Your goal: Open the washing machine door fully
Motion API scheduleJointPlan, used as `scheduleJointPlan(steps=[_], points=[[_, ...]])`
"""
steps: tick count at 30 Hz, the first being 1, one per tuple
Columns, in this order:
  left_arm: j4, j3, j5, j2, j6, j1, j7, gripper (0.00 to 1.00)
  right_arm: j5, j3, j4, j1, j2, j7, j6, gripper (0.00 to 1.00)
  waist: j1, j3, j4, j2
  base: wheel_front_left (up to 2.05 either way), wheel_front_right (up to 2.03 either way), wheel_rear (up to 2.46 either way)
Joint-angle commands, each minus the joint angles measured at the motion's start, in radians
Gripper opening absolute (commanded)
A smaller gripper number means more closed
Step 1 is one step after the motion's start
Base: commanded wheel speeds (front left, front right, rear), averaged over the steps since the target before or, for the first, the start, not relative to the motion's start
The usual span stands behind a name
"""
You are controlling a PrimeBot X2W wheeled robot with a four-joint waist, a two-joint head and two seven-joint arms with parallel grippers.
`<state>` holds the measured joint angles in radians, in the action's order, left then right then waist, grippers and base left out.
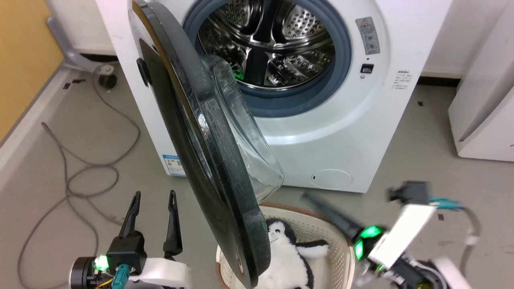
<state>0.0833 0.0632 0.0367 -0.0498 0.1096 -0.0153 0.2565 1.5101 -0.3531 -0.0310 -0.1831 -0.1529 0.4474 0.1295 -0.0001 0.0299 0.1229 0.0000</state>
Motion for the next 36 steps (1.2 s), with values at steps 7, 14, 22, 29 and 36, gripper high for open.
scheduleJointPlan(steps=[7,14,22,29,36], points=[[0.001,-0.018,-0.011,-0.003,-0.010,0.025,0.005,1.00,-0.263,0.075,0.028,0.016,-0.039,-0.380,0.001,0.00,0.0001,-0.024,-0.018,0.0000,0.00,0.00,0.00],[-0.004,-0.034,-0.015,-0.005,-0.011,0.039,0.005,1.00,-0.703,0.185,-0.041,0.028,-0.086,-0.706,0.001,0.00,0.0001,-0.042,-0.037,0.0000,0.00,0.00,0.00],[-0.014,-0.043,-0.016,-0.005,-0.012,0.044,0.005,1.00,-1.275,0.373,0.152,0.119,0.027,-0.709,0.001,0.00,0.0001,-0.039,-0.050,0.0000,0.00,0.00,0.00],[-0.018,-0.047,-0.018,-0.004,-0.015,0.042,0.005,1.00,-1.441,0.382,0.117,0.211,0.080,-0.709,0.001,0.00,0.0001,-0.035,-0.054,0.0000,0.00,0.00,0.00],[-0.015,-0.049,-0.020,-0.004,-0.018,0.042,0.005,1.00,-1.415,0.404,0.004,0.271,0.101,-0.709,0.001,0.42,0.0001,-0.034,-0.051,0.0000,0.00,0.00,0.00]])
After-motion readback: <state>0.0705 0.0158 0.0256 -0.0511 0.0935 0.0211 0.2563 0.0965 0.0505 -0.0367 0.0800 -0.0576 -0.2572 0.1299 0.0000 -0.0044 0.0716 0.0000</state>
